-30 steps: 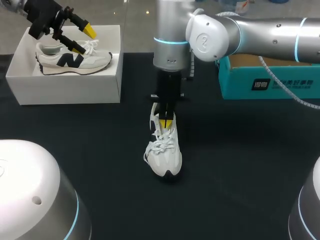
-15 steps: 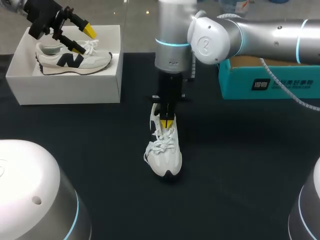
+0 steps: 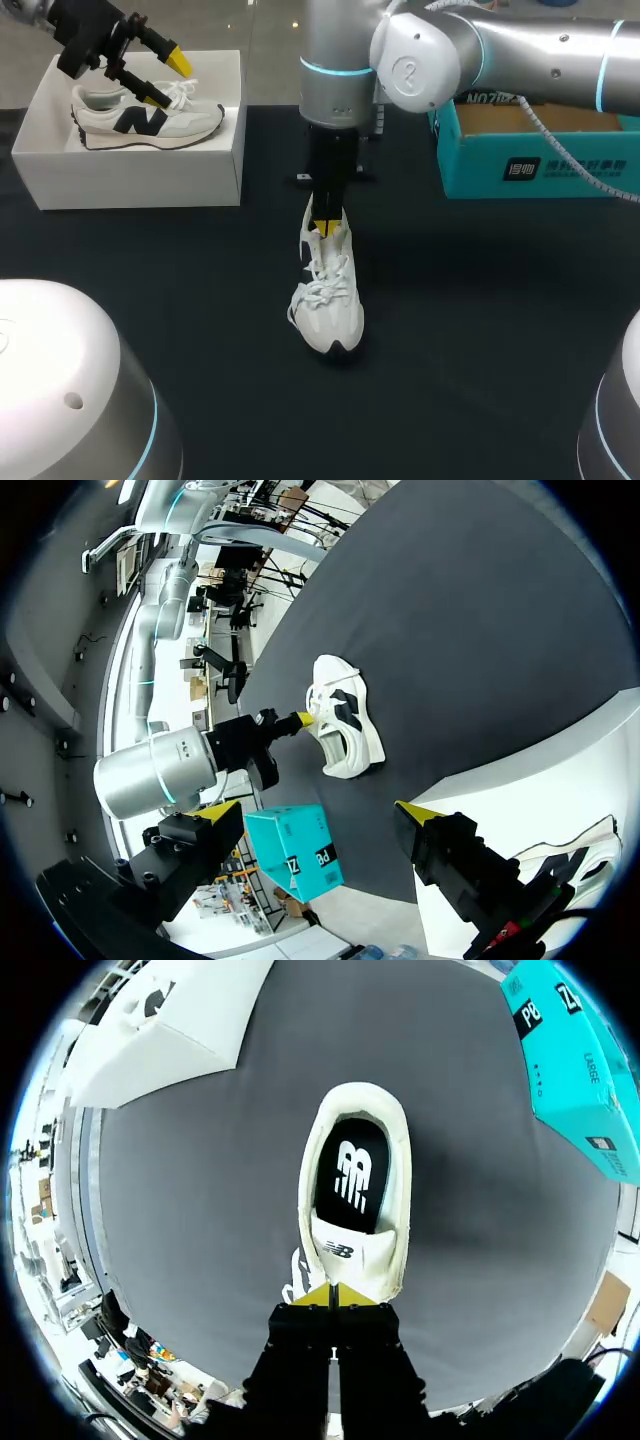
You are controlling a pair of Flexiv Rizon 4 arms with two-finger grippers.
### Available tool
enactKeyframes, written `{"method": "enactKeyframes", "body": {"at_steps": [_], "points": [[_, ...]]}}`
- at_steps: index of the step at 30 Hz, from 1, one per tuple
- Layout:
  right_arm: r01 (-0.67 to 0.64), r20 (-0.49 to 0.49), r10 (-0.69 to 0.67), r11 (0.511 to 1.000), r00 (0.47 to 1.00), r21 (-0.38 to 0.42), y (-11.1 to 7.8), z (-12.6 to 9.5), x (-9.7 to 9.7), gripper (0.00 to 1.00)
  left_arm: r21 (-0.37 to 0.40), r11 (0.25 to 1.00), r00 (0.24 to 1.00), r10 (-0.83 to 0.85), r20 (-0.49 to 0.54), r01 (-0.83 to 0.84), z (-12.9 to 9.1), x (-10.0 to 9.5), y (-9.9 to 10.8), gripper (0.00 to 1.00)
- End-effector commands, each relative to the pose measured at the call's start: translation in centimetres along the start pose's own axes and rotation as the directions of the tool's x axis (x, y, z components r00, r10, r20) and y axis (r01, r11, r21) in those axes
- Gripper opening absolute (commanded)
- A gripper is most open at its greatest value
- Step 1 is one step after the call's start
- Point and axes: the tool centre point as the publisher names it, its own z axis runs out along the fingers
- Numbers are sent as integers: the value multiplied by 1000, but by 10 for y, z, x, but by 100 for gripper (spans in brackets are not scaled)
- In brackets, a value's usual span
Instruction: Take the shoe out of the shoebox, open the shoe tongue, remove and reinsert the insole, then place the shoe into the shoebox
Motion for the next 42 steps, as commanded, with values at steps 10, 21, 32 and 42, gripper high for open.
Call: {"method": "enactKeyframes", "body": {"at_steps": [10, 21, 32, 42], "points": [[36, 38, -34, 998, 999, -49, -5, -4, 2, 0, 2, 1000, 1000, 1, -2, -1, -1, 0, 0, 100], [299, 122, -287, 949, 950, -100, -3, -14, 1, 0, 2, 1000, 1000, 1, -2, -1, -1, 0, 0, 100], [846, 255, -819, 532, 514, 5, 8, -36, -10, 0, 2, 1000, 1000, 1, -2, -1, -1, 0, 0, 100], [846, 255, -819, 532, 514, 5, 8, -36, -10, 0, 2, 1000, 1000, 1, -2, -1, -1, 0, 0, 100]]}}
